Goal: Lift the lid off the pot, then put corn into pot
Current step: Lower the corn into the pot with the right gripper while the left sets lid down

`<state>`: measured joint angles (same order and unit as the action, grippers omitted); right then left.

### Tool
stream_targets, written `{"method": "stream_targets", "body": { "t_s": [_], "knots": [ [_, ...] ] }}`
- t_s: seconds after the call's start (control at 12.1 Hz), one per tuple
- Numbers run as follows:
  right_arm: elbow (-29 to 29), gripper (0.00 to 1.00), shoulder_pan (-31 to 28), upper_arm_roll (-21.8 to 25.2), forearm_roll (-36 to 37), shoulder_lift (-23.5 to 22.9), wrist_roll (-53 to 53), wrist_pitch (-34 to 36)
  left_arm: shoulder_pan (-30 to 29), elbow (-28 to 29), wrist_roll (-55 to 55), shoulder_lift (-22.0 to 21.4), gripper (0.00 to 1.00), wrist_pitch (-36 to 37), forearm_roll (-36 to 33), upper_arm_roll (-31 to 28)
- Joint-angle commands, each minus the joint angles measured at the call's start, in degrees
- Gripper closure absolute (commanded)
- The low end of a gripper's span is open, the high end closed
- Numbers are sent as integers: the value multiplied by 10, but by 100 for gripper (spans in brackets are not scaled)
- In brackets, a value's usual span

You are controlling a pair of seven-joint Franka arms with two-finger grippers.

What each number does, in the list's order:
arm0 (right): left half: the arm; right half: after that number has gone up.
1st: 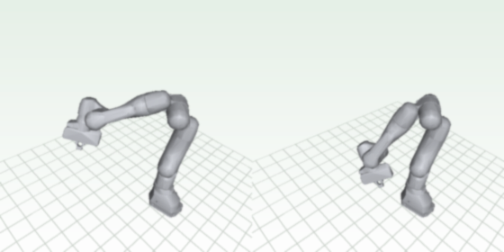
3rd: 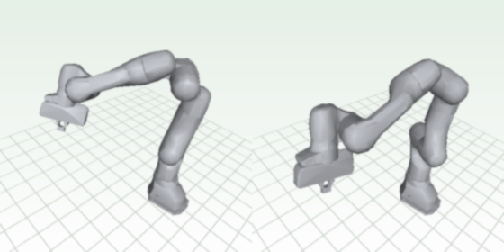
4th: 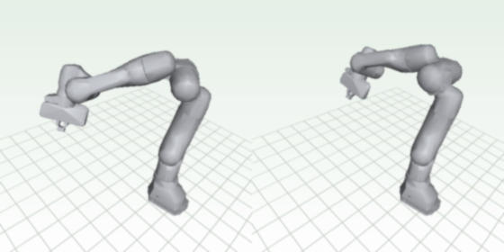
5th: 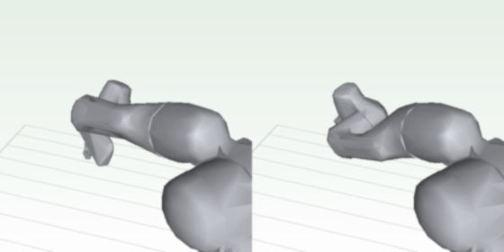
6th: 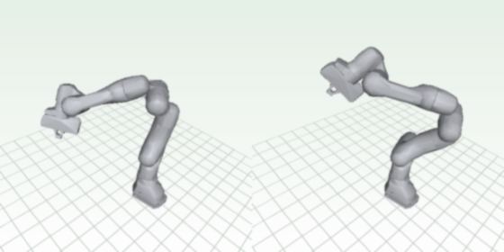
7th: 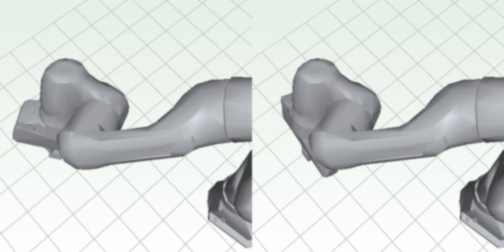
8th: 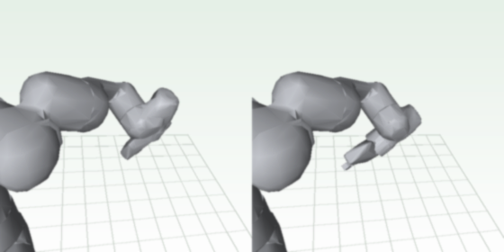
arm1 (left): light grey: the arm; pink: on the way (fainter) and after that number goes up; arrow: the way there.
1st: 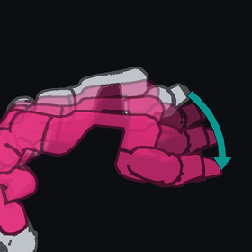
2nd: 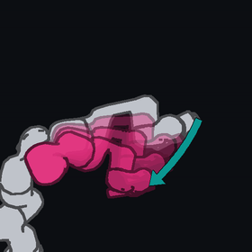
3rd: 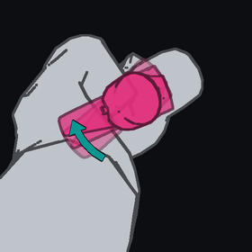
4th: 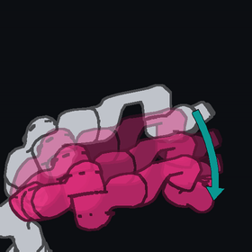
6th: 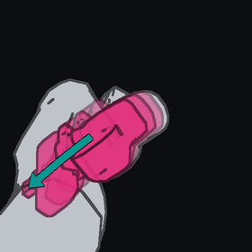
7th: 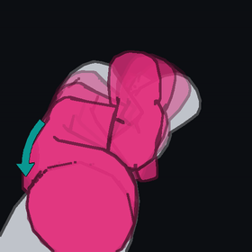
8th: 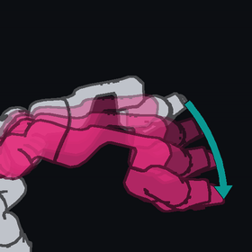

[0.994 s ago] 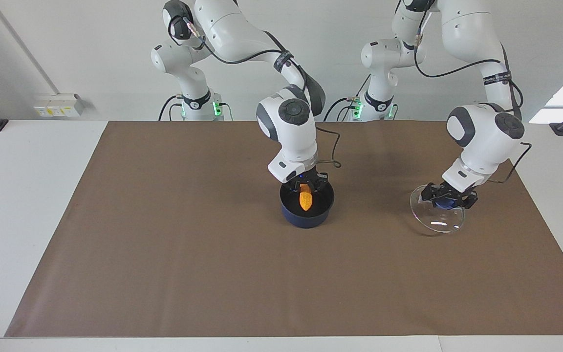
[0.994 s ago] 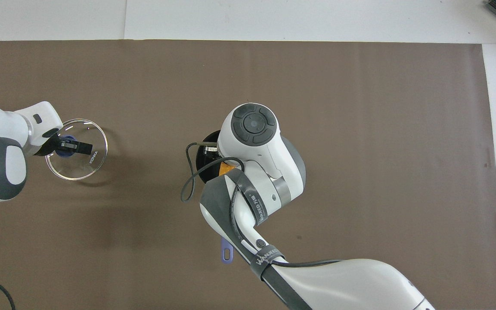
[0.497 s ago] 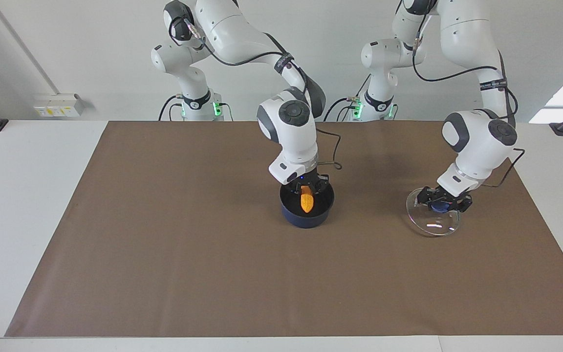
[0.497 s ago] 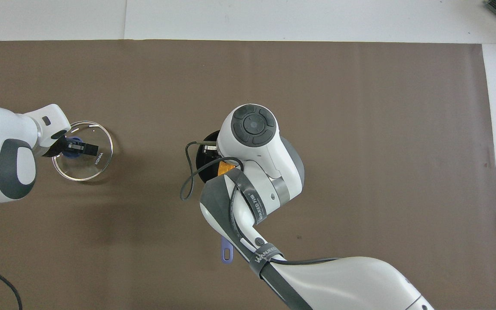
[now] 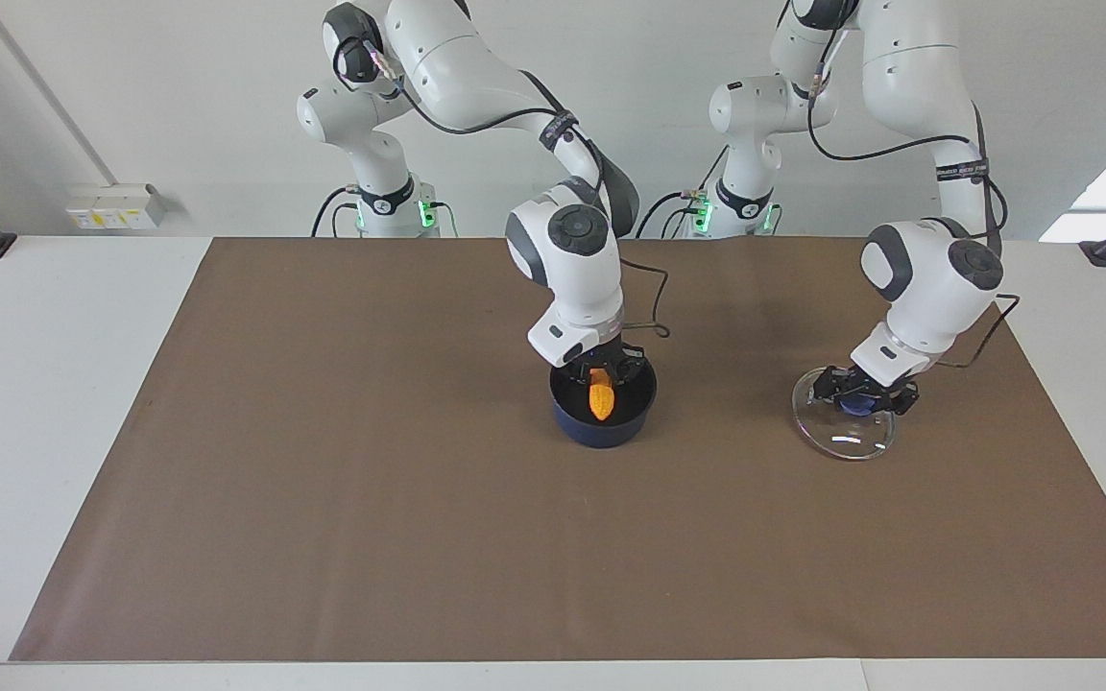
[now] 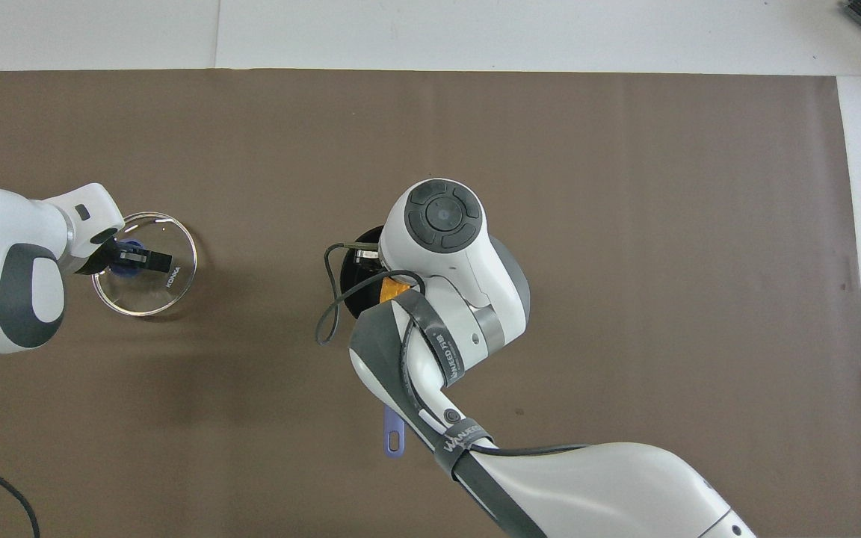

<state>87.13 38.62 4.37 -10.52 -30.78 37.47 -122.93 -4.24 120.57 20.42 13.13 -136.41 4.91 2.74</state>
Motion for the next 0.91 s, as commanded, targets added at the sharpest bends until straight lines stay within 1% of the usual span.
{"method": "stream_targets", "body": {
  "t_s": [0.0,0.08,0.17,0.33,0.41,0.5,0.58,0.75,0.83],
  "knots": [
    [17,100,-5,-7,-14,4,-15,-25,2,25,2,-20,57,-12,4,-2],
    [21,100,-4,-7,-14,2,-14,-31,1,24,1,-21,14,-8,4,-2],
    [25,100,-1,-6,-15,1,-14,-41,2,23,1,-20,0,-7,4,-2],
    [25,100,-2,-6,-12,1,-15,-37,2,17,1,-20,0,-5,4,-2],
    [25,100,-3,-7,-12,1,-15,-37,2,16,0,-32,0,11,4,-1],
    [27,82,-3,-7,-13,1,-15,-38,2,8,-3,-52,0,40,4,-1],
    [30,75,-3,-7,-13,1,-15,-39,2,-8,-4,-73,0,76,4,-2],
    [37,74,-1,-7,-14,3,-15,-38,2,-52,-13,-119,0,162,-10,2],
    [44,74,-2,-7,-14,6,-15,-39,2,-79,-40,-135,0,207,-19,7]
  ]
}}
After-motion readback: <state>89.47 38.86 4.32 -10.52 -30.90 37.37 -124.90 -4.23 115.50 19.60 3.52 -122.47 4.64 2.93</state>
